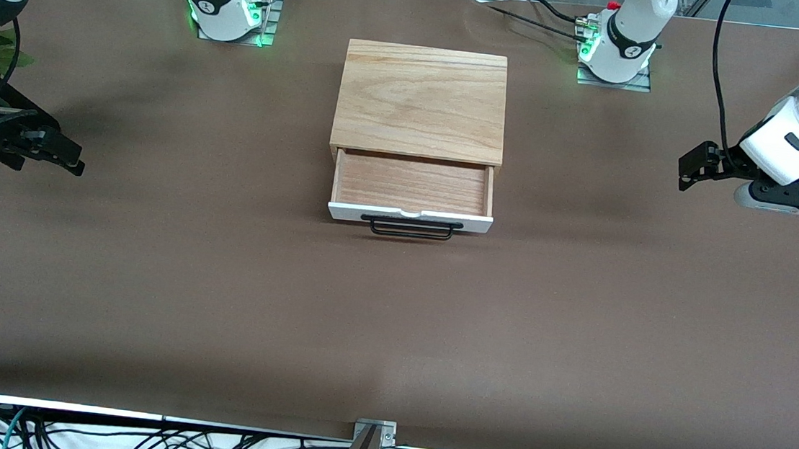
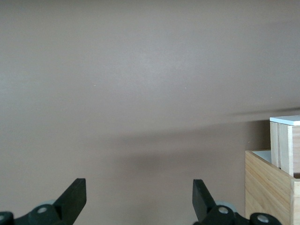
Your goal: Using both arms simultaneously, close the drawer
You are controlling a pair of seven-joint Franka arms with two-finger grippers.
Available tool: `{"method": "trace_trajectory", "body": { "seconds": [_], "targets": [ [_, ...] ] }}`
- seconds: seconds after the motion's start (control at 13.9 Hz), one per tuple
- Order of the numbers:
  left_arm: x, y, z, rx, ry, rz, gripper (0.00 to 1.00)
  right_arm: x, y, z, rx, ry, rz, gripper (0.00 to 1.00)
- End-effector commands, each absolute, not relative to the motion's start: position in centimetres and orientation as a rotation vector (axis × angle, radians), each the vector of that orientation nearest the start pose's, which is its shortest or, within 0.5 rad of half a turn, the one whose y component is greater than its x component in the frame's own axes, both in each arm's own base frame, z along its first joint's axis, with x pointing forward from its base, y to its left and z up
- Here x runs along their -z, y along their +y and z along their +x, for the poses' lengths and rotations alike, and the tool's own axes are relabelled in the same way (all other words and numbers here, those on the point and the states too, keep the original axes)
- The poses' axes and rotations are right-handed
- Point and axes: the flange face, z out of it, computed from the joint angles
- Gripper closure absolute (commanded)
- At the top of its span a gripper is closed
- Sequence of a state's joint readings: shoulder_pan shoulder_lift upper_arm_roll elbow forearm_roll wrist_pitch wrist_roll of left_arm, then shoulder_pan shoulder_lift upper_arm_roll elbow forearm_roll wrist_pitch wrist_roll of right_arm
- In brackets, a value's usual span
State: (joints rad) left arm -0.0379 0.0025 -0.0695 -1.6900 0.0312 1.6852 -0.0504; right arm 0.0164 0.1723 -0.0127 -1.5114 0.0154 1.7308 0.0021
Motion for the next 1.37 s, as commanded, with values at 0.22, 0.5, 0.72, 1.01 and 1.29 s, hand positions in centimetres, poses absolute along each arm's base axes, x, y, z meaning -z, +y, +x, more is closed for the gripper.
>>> {"method": "trace_trajectory", "body": {
  "seconds": [0.22,0.5,0.72,1.01,1.29],
  "targets": [
    [-58.45,-5.63,56.25,-0.005,0.129,-3.082,0.0,-57.0,0.43,62.39,0.099,0.005,-3.139,0.0],
    [-58.6,-5.54,56.27,-0.001,0.127,-3.082,0.0,-57.0,0.44,62.39,0.099,0.003,-3.138,0.0],
    [-58.9,-5.56,56.56,0.011,0.126,-3.083,0.0,-57.0,0.44,62.39,0.099,0.0,-3.138,0.0],
    [-58.9,-5.65,56.55,0.011,0.126,-3.083,0.0,-56.92,0.36,62.38,0.096,0.006,-3.136,0.0],
    [-58.97,-5.73,56.55,0.014,0.126,-3.083,0.0,-56.92,0.36,62.38,0.096,0.003,-3.136,0.0]
  ]
}}
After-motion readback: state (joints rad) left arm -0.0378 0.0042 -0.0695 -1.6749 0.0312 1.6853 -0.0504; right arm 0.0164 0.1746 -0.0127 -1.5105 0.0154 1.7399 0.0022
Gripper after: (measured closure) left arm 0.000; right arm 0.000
